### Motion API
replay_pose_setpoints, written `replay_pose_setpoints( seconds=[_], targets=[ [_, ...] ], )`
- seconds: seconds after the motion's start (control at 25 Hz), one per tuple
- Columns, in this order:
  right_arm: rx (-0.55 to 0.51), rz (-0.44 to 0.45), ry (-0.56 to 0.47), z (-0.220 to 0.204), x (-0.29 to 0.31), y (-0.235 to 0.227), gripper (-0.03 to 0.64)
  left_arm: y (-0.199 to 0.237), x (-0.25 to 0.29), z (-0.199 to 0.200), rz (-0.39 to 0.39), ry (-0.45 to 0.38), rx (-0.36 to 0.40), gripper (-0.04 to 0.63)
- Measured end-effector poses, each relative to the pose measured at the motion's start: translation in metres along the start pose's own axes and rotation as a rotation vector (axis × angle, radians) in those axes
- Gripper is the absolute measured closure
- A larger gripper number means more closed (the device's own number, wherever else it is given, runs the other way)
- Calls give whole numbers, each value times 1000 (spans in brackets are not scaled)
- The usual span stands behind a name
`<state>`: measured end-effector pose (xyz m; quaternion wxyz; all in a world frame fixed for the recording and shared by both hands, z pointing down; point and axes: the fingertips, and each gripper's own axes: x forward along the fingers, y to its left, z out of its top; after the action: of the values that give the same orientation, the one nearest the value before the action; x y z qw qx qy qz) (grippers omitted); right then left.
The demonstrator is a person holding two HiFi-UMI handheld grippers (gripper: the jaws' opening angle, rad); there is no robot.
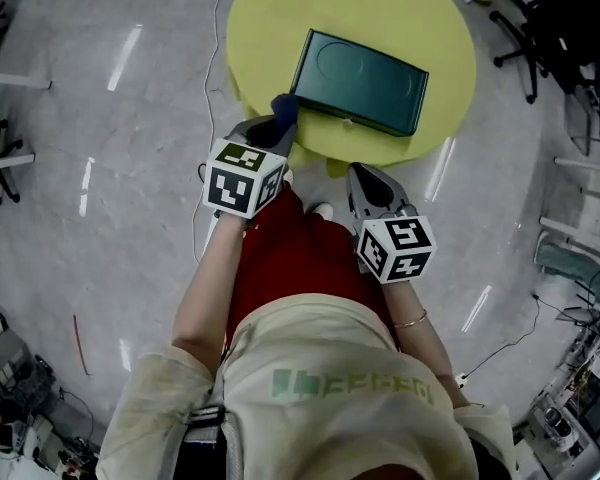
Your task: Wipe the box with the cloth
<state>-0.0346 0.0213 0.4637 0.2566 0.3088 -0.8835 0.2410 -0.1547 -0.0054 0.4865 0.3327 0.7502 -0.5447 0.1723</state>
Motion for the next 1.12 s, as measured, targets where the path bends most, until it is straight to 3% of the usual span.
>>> replay_pose_setpoints(
  seconds=[0.32, 0.52, 0.88, 1.12],
  targets=[
    [33, -49, -57, -25, -64, -29, 578, -110, 9, -20, -108, 69, 125, 534],
    [111, -123, -103, -48, -101, -73, 578, -183, 45, -19, -206, 116, 258, 534],
    [231, -228, -185, -62, -172, -142, 578, -312, 100, 14, -339, 141, 443, 534],
    [290, -285, -201, -48, -169, -178, 578, -329, 150, 68, -377, 129, 557, 534]
  ],
)
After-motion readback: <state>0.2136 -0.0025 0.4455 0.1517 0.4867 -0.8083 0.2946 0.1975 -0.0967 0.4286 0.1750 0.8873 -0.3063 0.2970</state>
